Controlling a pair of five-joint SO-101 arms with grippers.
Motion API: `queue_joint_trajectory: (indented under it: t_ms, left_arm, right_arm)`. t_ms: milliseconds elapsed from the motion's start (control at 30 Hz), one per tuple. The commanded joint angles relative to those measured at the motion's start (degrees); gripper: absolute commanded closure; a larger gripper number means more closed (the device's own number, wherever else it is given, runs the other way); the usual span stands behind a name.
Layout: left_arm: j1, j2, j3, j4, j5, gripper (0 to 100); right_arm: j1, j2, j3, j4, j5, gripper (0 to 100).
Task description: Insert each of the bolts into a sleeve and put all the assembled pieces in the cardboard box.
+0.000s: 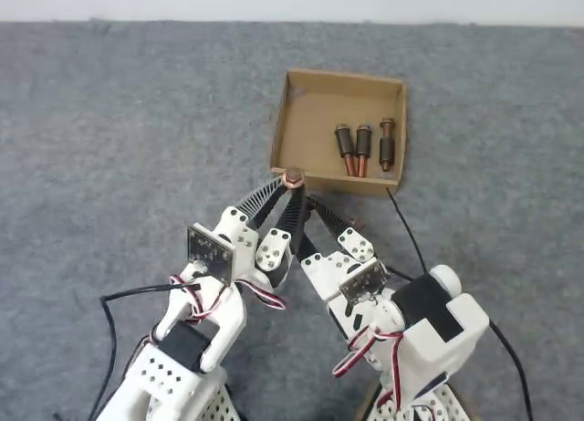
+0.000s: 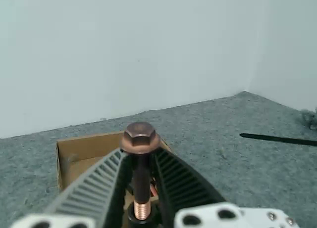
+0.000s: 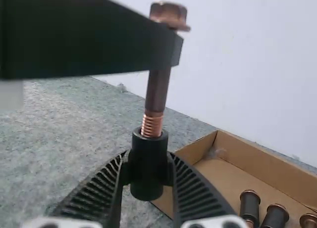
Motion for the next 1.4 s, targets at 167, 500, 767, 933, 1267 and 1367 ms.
queue_joint_trajectory:
  t_ms: [167, 500, 767, 933, 1267, 1367]
  left_arm:
    - [0.3, -1.8, -0.7, -0.4, 0.8, 99]
    - [-0.4, -1.4, 0.8, 0.1, 0.8, 99]
    - [-0.4, -1.3, 0.8, 4.7, 0.8, 99]
    - [-0.4, -1.3, 0.8, 8.6, 0.8, 99]
    - [-0.4, -1.3, 0.8, 9.5, 0.6, 99]
    - [-0.4, -1.3, 0.8, 9.5, 0.5, 98]
  right_arm:
    - [1.2, -2.9, 1.7, -1.5, -0.6, 99.1]
    - [1.2, -2.9, 1.7, -1.5, -0.6, 99.1]
    - [1.6, -2.9, 1.8, -2.0, -0.6, 99.1]
    - [2.5, -4.1, 1.9, -2.1, -0.6, 99.1]
    - [2.5, -5.8, 2.4, -1.6, -0.6, 99.1]
    - [2.5, -5.8, 2.4, -1.5, -0.6, 99.1]
